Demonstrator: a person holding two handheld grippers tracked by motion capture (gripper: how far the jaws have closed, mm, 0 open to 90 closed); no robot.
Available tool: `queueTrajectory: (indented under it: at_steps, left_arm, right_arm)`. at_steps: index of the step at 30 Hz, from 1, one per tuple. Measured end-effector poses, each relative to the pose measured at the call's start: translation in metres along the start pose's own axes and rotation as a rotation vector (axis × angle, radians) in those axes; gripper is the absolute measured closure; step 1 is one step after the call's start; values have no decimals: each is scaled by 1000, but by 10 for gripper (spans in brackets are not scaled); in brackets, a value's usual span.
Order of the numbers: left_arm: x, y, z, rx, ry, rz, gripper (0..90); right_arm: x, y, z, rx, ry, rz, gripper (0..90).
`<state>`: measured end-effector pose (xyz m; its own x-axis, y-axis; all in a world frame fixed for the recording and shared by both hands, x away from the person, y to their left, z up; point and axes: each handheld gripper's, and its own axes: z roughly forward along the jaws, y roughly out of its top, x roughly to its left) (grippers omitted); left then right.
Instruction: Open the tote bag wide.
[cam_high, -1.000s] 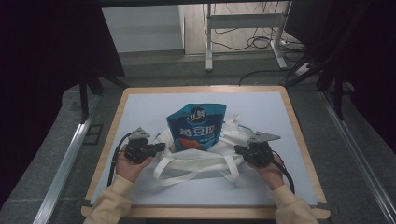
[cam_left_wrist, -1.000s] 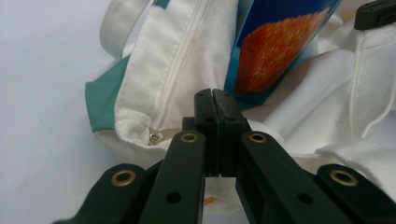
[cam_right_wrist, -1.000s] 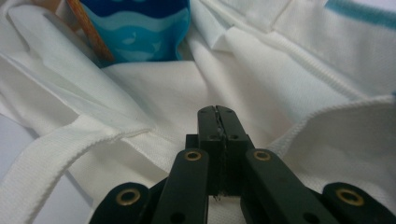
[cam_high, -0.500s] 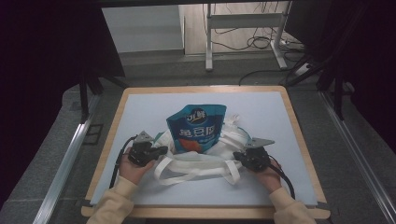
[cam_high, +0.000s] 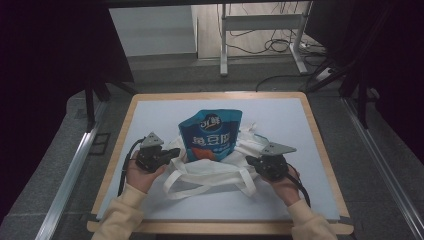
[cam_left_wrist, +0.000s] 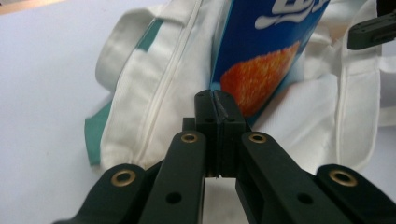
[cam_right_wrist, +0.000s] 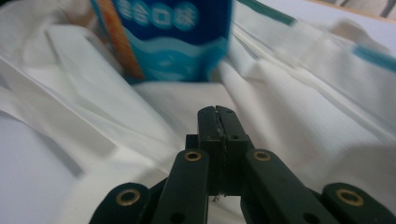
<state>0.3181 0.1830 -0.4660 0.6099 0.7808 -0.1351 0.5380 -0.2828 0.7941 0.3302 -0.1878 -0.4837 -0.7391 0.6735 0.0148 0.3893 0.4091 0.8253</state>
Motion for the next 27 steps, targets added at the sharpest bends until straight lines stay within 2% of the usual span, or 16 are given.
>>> queueTrajectory:
  at_steps: [2, 6, 16, 19, 21, 27]
  left_arm:
    - [-1, 2, 7, 26, 29, 6, 893]
    - [5, 2, 22, 66, 21, -11, 894]
    - [18, 4, 40, 79, 45, -57, 893]
    - [24, 4, 47, 90, 62, -90, 894]
    - [27, 3, 51, 87, 60, -126, 894]
    - [29, 6, 58, 100, 76, -136, 894]
  right_arm:
    - [8, 4, 3, -1, 17, -18, 888]
    - [18, 3, 10, 28, 38, -46, 888]
    - [26, -12, 17, 92, 61, -65, 889]
    - [29, -18, 18, 113, 66, -72, 889]
    - [30, -21, 20, 125, 70, -80, 890]
    - [37, -30, 18, 149, 79, -93, 890]
